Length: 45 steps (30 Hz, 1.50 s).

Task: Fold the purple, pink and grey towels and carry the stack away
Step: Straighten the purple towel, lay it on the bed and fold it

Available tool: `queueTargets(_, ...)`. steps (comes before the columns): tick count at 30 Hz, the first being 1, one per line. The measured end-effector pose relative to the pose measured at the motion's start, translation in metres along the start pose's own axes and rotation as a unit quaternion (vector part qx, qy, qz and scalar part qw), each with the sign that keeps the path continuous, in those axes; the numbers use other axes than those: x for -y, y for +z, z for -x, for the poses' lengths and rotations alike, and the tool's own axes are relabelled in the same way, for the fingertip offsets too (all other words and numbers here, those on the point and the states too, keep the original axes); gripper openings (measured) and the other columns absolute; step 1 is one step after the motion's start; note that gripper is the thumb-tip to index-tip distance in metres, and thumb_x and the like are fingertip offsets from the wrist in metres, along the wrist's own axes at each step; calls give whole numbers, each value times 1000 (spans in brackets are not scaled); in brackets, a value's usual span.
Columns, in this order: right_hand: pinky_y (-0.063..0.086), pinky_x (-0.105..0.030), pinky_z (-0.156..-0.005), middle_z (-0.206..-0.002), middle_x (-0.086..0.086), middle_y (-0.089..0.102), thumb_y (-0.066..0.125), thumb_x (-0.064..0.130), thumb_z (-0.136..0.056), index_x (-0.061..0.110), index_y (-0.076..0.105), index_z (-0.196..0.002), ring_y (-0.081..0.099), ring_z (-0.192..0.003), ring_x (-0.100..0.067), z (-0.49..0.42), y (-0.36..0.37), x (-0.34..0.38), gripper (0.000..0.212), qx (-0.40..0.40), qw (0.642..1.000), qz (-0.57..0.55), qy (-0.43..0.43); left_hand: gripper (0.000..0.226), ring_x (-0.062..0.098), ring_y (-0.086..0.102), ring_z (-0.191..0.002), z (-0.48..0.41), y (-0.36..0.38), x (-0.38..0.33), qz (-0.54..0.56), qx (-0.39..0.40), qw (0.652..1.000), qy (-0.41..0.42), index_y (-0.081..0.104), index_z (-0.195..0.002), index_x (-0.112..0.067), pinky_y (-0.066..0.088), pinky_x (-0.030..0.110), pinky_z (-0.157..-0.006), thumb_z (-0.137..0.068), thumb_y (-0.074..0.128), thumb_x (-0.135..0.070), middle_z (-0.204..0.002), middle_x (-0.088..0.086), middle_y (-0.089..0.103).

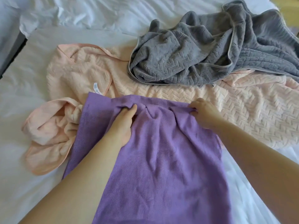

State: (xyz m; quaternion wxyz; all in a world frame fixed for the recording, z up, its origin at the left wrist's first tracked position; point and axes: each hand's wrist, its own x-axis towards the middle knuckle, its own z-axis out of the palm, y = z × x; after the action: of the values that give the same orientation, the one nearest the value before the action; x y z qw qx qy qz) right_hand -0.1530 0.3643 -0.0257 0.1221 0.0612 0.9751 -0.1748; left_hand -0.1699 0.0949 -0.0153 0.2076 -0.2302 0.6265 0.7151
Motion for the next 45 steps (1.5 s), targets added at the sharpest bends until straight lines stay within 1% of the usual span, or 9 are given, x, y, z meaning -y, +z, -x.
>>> queueTargets(6, 39, -33, -76, -101, -14, 61, 49, 1, -88, 7, 61, -98, 52, -90, -27, -9, -41, -42, 17, -2, 998, -46, 51, 36, 10, 67, -101, -9, -42, -48, 145, 32, 989, 29, 50, -127, -23, 56, 26, -76, -94, 54, -35, -114, -2, 67)
queueTargets(18, 38, -32, -82, -106, 1, 59, 66, 46, -82, 21, 64, -108, 51, -108, -24, 0, -62, -72, 35, 139, 969, 200, -37, 24, 12, 62, -68, -31, -102, -100, -93, -141, 983, 67, 60, -85, -22, 53, 26, -70, -85, 64, 2, -88, 9, 65)
queueTargets(21, 43, -35, -79, -90, -1, 57, 74, 35, -77, 11, 68, -89, 55, -93, -29, -3, -79, -62, 27, 71, 991, 66, -94, 10, 6, 68, -64, -29, -110, -104, -193, -53, 980, -19, 68, -91, -21, 55, 18, -56, -85, 68, -13, -78, -3, 74)
queueTargets(24, 44, -32, -75, -83, 4, 61, 77, 36, -73, 21, 69, -85, 56, -81, -17, -1, -94, -48, 21, 120, 987, -59, -89, 26, 8, 65, -81, -36, -101, -105, -192, -4, 981, -36, 63, -115, -15, 54, 24, -70, -90, 63, -9, -100, 1, 68)
queueTargets(28, 46, -32, -82, -83, 9, 54, 66, 49, -79, 31, 58, -82, 55, -90, -19, 4, -89, -43, 20, 195, 961, 173, -90, 42, 12, 57, -90, -39, -81, -105, -198, -60, 975, 85, 54, -127, 2, 43, 30, -100, -87, 54, 14, -102, 5, 62)
queueTargets(34, 33, -33, -93, -111, 10, 52, 41, 68, -85, 39, 61, -105, 43, -116, -16, 2, -107, -60, 40, 148, 877, 448, -93, 30, 10, 58, -75, -46, -101, -110, -351, -84, 925, 121, 70, -108, -14, 45, 4, -65, -80, 71, -2, -96, 3, 67)
queueTargets(38, 35, -34, -89, -114, 9, 52, 40, 68, -85, 43, 59, -106, 44, -115, -17, -4, -107, -67, 37, 106, 890, 443, -37, 16, 5, 52, -62, -51, -114, -111, -489, -121, 850, 155, 72, -88, -11, 39, 13, -57, -76, 79, -19, -74, -7, 63)
queueTargets(42, 41, -32, -79, -113, 2, 61, 49, 54, -90, 31, 62, -103, 53, -110, -22, -7, -84, -67, 29, 95, 952, 288, 50, 15, 8, 57, -79, -56, -110, -102, -451, 10, 887, 102, 64, -91, -19, 42, 19, -71, -82, 73, -25, -95, -6, 64)
queueTargets(45, 42, -34, -79, -113, -3, 61, 57, 47, -89, 24, 65, -103, 54, -109, -27, -6, -70, -71, 28, 74, 966, 233, 80, 21, 11, 54, -72, -64, -109, -95, -543, 59, 830, 112, 59, -97, -15, 38, 19, -64, -81, 74, -14, -81, -3, 59)
